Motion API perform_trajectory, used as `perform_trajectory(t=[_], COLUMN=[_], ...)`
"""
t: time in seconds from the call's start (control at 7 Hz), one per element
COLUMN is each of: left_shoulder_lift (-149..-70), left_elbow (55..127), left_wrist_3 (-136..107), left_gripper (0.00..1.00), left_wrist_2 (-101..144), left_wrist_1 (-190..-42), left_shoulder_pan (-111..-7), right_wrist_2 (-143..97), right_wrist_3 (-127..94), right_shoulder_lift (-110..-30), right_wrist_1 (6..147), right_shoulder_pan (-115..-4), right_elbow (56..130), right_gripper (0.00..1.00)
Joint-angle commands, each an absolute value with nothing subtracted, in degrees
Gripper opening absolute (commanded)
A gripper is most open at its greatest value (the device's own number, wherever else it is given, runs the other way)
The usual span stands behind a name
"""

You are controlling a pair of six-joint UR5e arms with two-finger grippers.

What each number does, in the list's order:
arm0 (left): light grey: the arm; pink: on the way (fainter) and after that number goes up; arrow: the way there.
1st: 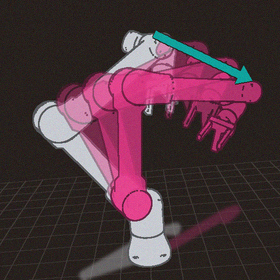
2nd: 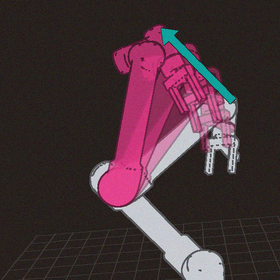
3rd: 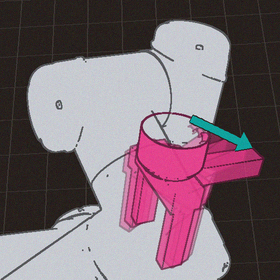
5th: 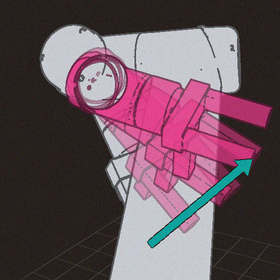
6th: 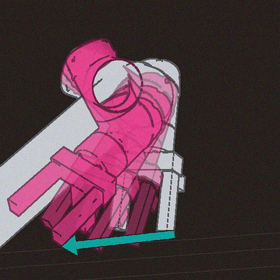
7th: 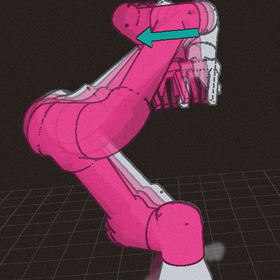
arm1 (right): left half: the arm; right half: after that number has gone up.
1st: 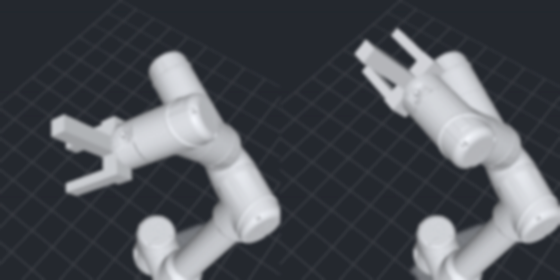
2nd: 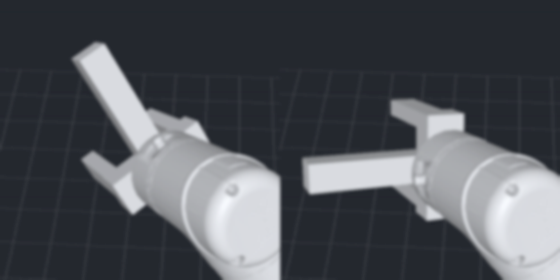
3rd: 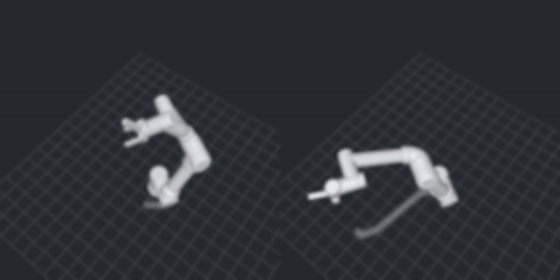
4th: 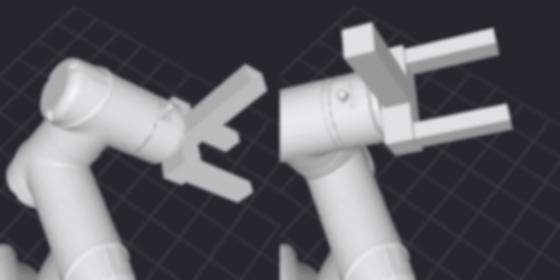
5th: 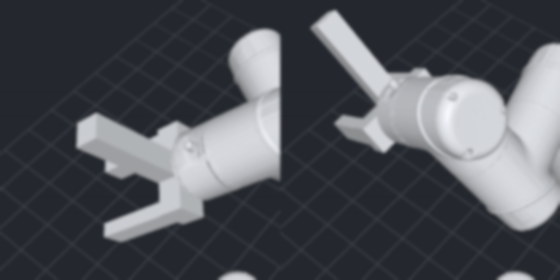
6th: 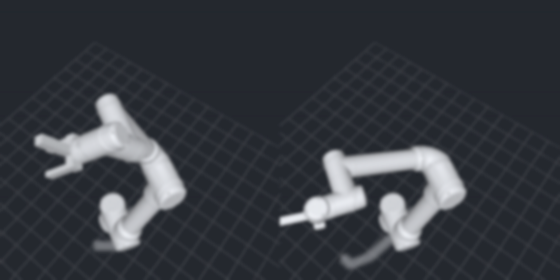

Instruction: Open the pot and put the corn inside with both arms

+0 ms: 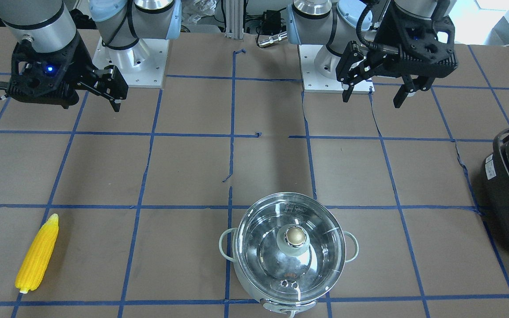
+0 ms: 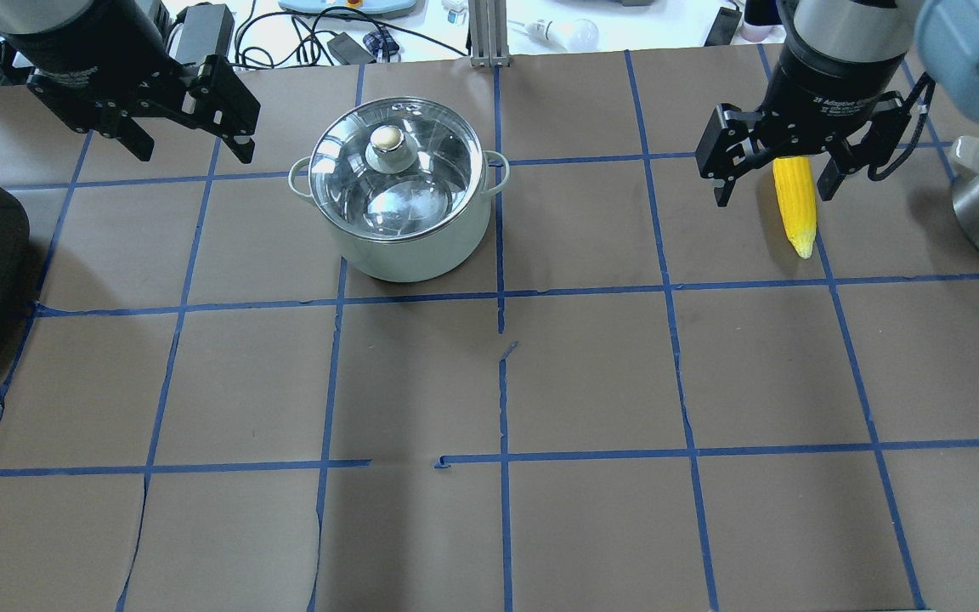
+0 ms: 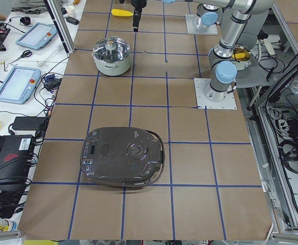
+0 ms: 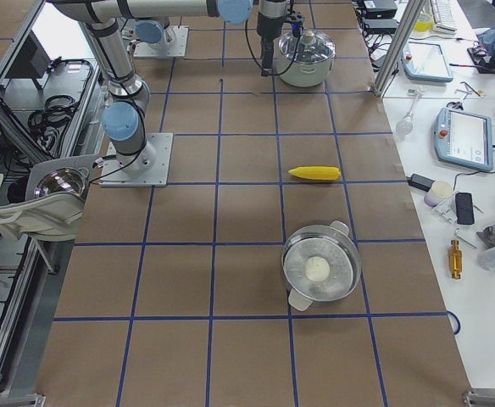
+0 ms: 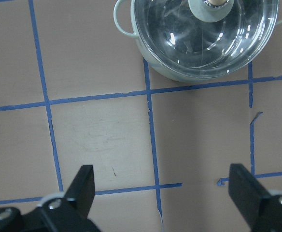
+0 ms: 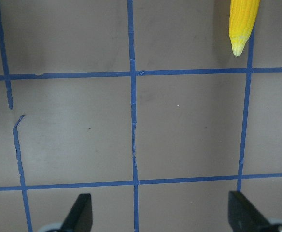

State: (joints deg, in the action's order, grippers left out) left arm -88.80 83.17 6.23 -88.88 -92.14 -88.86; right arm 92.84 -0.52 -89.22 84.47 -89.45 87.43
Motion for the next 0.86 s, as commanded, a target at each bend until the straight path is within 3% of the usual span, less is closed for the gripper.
perform_trajectory(t=[0.0, 0.71], left_shoulder_lift=[-88.8, -88.7], left_elbow=[83.5, 83.5], left_wrist_3=[4.2, 4.0], left_gripper=[1.00, 1.00], left_wrist_2=[-88.9, -88.4], left_wrist_1=[-92.2, -92.2], left_shoulder_pan=[-88.9, -88.9], right_wrist_2=[93.0, 92.9], right_wrist_3=[-0.6, -0.5], right_shoulder_lift=[-89.3, -89.3], right_wrist_1=[84.3, 84.5], right_shoulder_pan=[-89.4, -89.4], right_elbow=[87.5, 87.3], right_gripper=[1.00, 1.00])
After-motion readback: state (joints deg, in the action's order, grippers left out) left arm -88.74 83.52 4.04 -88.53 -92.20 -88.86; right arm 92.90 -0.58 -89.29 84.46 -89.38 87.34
